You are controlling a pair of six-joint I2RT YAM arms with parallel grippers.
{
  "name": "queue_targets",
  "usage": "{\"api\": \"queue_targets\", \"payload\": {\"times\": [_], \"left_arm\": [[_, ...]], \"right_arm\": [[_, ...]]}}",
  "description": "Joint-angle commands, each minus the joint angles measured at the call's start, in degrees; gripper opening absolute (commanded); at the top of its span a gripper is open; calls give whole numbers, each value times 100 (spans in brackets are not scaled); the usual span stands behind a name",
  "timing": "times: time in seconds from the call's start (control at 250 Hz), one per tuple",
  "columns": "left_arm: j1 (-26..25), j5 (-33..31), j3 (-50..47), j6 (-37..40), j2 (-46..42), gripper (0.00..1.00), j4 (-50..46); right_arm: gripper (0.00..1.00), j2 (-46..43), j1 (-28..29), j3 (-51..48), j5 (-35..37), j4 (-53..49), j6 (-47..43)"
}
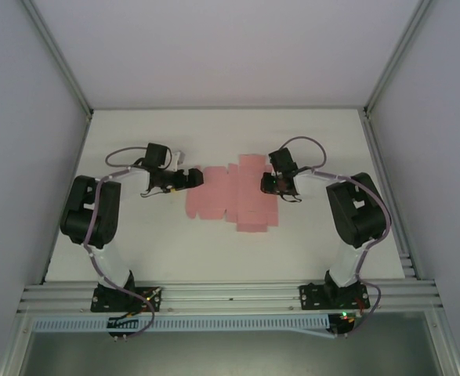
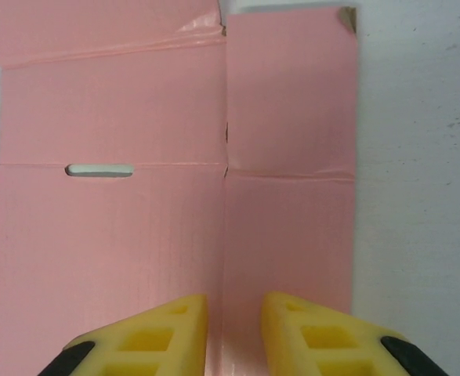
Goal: Assemble paper box
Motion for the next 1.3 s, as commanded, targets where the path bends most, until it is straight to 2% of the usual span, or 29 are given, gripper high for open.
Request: {"api": "queue_targets", "payload": {"times": [0.0, 0.272, 0.479, 0.627, 0.819, 0.859, 0.902, 0.966, 1.026, 1.118, 1.166, 1.246, 1.294], "left_arm": [[-332, 1072, 23, 158, 362, 97, -194], [-584, 1303, 293, 62, 607, 96, -141], [-576, 1965, 318, -119, 680, 94, 336], [-498, 2795, -76, -795, 263, 94, 1615], [-423, 3484, -684, -2282, -121, 93, 4147], [-426, 3508, -708, -2354, -150, 92, 4358], [-431, 3403, -650, -2255, -164, 90, 4147], [-453, 3191, -516, -1833, -186, 81, 3525], [-482, 2814, -281, -1300, -210, 69, 2599], [-545, 2005, 84, -544, -294, 44, 1258], [-576, 1532, 238, -280, -353, 27, 733], [-592, 1322, 272, -53, -463, 11, 499], [-594, 1323, 244, -15, -547, 0, 548]], "right_arm": [[25, 205, -14, -415, 80, -221, 349], [22, 186, -15, -820, -40, 146, 638], [21, 182, -12, -1041, -116, 400, 796], [21, 84, -16, -1187, -158, 642, 835], [21, -44, -47, -1383, -209, 929, 861], [21, -84, -66, -1444, -241, 1033, 874], [21, -129, -84, -1519, -257, 1133, 894], [21, -176, -118, -1567, -285, 1182, 905], [20, -224, -134, -1583, -291, 1197, 873], [22, -335, -137, -1627, -244, 1207, 797], [25, -413, -157, -1628, -207, 1161, 750], [28, -652, -172, -1617, -207, 1116, 633], [33, -914, -205, -1636, -233, 1133, 578]]}}
